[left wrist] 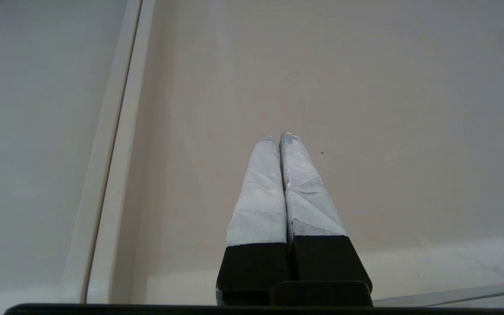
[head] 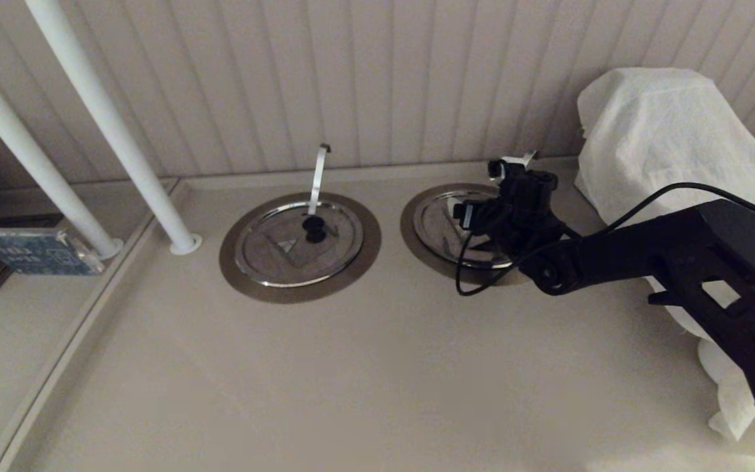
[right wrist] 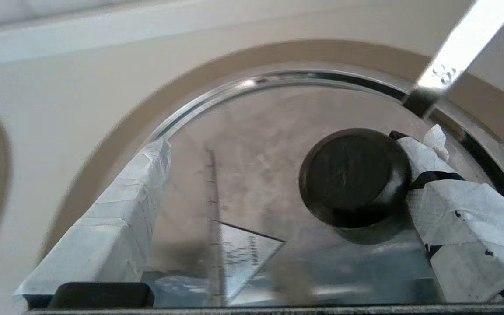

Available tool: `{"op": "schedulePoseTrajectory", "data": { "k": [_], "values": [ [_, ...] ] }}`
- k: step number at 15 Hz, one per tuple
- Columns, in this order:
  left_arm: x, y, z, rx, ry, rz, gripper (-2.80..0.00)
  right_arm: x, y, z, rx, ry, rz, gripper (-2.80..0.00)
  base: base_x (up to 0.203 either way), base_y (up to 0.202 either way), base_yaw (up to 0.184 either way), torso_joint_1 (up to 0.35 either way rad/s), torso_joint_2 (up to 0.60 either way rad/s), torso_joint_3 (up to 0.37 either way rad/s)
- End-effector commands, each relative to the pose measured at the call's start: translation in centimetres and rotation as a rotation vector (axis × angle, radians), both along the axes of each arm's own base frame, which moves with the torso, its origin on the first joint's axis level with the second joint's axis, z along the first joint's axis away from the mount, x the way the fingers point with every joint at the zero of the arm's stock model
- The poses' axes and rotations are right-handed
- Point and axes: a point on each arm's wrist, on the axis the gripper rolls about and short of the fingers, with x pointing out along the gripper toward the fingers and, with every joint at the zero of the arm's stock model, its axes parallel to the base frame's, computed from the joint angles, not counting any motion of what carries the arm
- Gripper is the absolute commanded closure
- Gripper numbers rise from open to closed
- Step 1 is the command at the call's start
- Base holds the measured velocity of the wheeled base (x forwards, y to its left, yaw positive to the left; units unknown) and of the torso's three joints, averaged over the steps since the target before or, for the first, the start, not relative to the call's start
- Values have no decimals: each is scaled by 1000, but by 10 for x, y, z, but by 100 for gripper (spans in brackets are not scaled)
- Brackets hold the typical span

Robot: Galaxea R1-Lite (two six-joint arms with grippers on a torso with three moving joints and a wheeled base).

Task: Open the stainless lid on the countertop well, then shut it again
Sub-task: Open the lid

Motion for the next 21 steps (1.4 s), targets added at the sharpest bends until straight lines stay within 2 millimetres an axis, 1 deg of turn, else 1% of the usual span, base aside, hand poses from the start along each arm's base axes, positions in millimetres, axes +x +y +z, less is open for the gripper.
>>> {"op": "schedulePoseTrajectory", "data": {
  "k": [1, 8, 13, 21],
  "values": [
    [0, 0, 0, 0, -1, 0, 0, -3, 4, 5, 5, -13, 8, -280, 0, 0, 0, 0, 0, 0],
    [0, 0, 0, 0, 1, 0, 0, -15, 24, 15, 12, -37, 33, -280, 0, 0, 0, 0, 0, 0],
    [0, 0, 0, 0, -1, 0, 0, -18, 29, 16, 12, -37, 43, -280, 0, 0, 0, 0, 0, 0],
    [0, 0, 0, 0, 1, 0, 0, -28, 44, 16, 8, -40, 62, -280, 0, 0, 0, 0, 0, 0]
  ]
}}
